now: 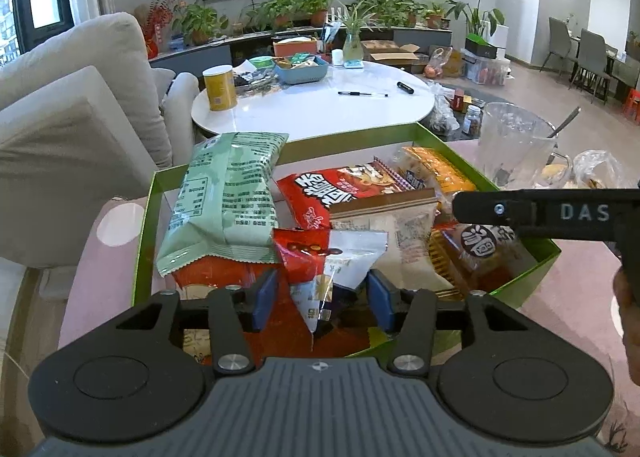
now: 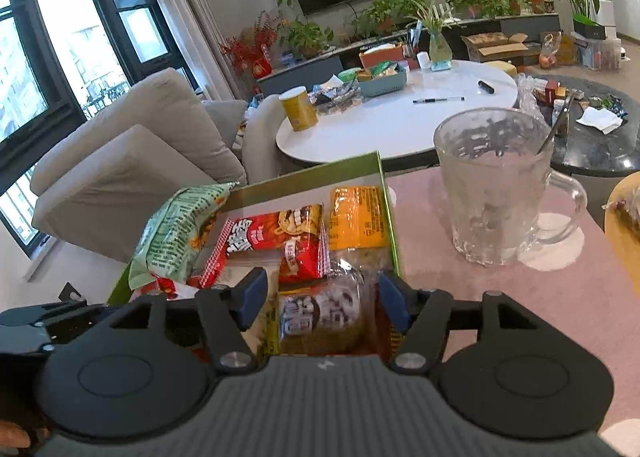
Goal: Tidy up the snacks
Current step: 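Open both grippers to release the packets into the box, then grasp the yellow barcode packet with the left gripper while the right grasps the red-lettered bread packet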
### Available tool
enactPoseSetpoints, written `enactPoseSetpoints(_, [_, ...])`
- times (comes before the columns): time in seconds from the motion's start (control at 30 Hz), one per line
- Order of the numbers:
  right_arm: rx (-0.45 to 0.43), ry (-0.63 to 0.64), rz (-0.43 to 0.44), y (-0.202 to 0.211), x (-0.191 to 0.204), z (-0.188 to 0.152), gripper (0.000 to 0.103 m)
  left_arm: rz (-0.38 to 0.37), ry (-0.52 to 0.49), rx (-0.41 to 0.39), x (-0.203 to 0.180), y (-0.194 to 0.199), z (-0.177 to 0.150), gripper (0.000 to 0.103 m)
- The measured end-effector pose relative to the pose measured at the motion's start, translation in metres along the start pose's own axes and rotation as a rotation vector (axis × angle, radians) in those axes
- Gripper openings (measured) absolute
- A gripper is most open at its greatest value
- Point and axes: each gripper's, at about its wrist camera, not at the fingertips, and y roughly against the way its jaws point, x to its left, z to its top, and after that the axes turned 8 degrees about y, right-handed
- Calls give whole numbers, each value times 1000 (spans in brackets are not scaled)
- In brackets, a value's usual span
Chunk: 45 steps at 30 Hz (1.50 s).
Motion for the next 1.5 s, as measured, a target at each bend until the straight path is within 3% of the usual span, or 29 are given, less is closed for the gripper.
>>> enactPoseSetpoints(0.23, [-10,9,-3,9,0,-1,70,18,-8,-48,-1,15,1,73])
enactPoseSetpoints(0.6, [-29,21,-48,47,1,-20,70,26,21,-84,5,56,-22,80])
enactPoseSetpoints(0.9, [9,34,-67,76,12,-54,70,-33,-24,-4,-11,81,-80,85])
enactPoseSetpoints(1.27, [47,48,-88,87,19,-77,70,-82,-68,126,-43,54,-117,85])
enactPoseSetpoints(1.37, [63,35,-78,82,17,-79,70,-72,-53,132,-42,44,-118,78])
enactPoseSetpoints(1.5, [85,40,-73,77,16,-84,70,-74,-37,121,-38,47,-115,52])
